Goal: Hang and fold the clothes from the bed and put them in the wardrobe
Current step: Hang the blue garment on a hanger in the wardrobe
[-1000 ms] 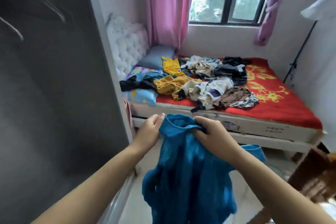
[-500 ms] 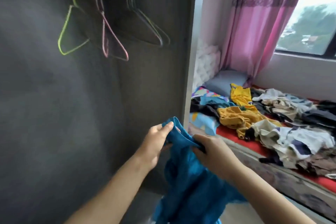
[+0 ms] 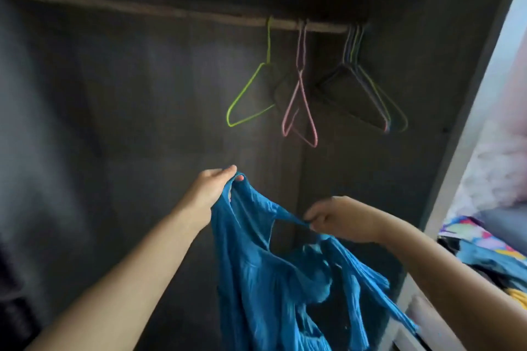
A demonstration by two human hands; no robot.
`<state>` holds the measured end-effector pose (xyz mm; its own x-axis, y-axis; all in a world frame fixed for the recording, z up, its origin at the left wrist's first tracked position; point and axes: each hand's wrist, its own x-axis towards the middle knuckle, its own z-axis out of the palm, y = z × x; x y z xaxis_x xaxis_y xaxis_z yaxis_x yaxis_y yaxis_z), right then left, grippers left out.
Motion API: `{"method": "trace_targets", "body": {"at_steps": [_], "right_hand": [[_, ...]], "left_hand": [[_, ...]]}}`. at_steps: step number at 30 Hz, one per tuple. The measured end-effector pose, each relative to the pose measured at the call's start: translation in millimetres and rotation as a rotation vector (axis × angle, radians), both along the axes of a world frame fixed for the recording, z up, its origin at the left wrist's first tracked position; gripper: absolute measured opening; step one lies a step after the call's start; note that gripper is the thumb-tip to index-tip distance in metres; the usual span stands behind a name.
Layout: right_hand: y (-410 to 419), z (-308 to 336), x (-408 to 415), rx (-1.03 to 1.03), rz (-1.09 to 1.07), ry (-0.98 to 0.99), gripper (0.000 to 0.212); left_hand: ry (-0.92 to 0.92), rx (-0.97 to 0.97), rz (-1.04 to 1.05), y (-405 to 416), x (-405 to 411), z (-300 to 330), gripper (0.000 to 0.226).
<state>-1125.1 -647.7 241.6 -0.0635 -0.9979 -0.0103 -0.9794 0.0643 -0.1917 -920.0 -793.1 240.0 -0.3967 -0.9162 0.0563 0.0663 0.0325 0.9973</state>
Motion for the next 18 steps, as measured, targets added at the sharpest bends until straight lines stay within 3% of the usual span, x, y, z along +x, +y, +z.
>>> {"method": "trace_targets", "body": {"at_steps": [4, 7, 9, 10, 12, 13, 15, 18], "right_hand": [[-83.2, 72.4, 26.9, -0.393, 0.059, -0.302, 0.026], [-157.3, 125.1, 49.1, -0.671, -0.102, -0.57, 0.043], [-209.5, 151.6, 56.7, -0.606, -0.229, -0.779, 0.052], [-231.5, 158.7, 59.3, -0.533, -0.263, -0.939, 0.047], [-260.1, 168.1, 65.5, -0.515, -0.258, -1.283, 0.011], [-267.2, 172.3, 67.9, -0.597, -0.268, -1.388, 0.017], [-279.3, 177.0, 62.8, -0.746, -0.272, -1.446, 0.036], [-277.6, 178.0, 61.1, -0.832, -0.224, -1.335, 0.024]], "left_hand": [[-0.022, 0.039, -0.029, -26.4, 6.8, 12.6, 0.03], [-0.068, 0.039, -0.06, -44.2, 9.7, 14.2, 0.03], [-0.094, 0.046, -0.071, -60.6, 13.1, 15.5, 0.028], [-0.106, 0.045, -0.068, -68.7, 14.9, 16.2, 0.027], [-0.113, 0.028, -0.063, -83.8, 19.0, 18.5, 0.026], [-0.119, 0.019, -0.062, -90.7, 21.5, 19.6, 0.027], [-0.139, 0.008, -0.056, -103.6, 26.4, 21.2, 0.032], [-0.141, -0.009, -0.037, -118.5, 33.1, 21.4, 0.038]]}}
